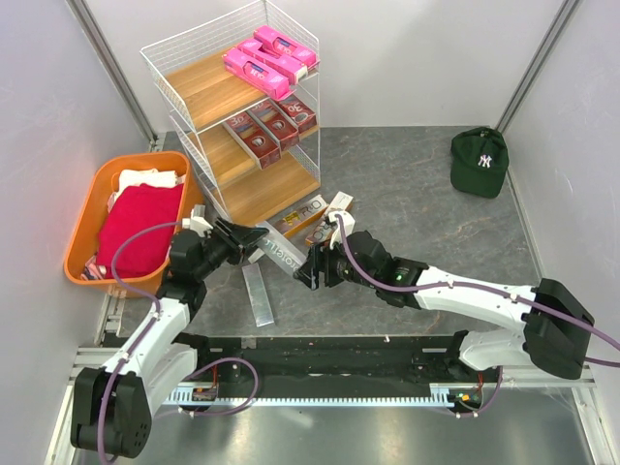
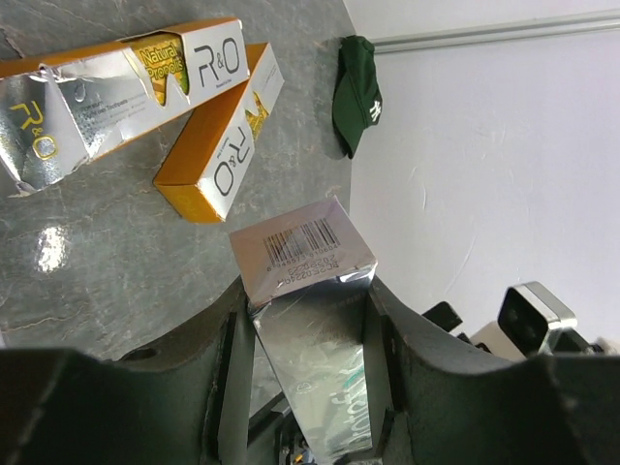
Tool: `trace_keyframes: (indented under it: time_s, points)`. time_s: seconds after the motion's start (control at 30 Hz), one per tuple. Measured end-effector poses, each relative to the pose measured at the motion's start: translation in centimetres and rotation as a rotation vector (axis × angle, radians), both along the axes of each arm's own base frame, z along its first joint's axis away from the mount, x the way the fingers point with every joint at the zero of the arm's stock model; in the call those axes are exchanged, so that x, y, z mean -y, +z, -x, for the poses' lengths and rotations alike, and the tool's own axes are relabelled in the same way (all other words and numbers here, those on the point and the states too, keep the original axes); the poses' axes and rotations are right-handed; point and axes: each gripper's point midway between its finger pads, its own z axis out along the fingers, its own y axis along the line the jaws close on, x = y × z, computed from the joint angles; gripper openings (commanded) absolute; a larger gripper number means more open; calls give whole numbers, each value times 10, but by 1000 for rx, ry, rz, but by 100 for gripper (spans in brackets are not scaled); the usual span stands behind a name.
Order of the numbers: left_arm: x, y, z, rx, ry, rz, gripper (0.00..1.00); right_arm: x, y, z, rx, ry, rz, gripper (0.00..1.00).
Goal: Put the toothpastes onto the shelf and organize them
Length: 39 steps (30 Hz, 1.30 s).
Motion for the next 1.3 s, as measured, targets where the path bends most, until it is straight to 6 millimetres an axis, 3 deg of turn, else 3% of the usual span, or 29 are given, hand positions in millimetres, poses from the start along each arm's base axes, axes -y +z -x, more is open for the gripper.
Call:
trace_keyframes:
  time_s: [0.2,0.43,0.7,0.87,1.13,1.3]
  points:
    - [0,-1,-1,2,1,7,25,-9,4,-3,7,-2,-38,41]
    - [-1,2,-1,10,-2,14,53,-10,6,-3,9,0,-49,21]
    - [0,7,-1,17,-28,-12,81,-9,8,-2,1,-3,-53,12]
    - [0,25,-4,43,-57,-103,83,-10,18,-8,2,-12,-70,10]
    - [-19,83,-9,193,-14,-320,83,-9,57,-32,0,-21,-149,9]
    - [-40,111,0,278,75,-433,83,-9,99,-48,34,-19,-219,9]
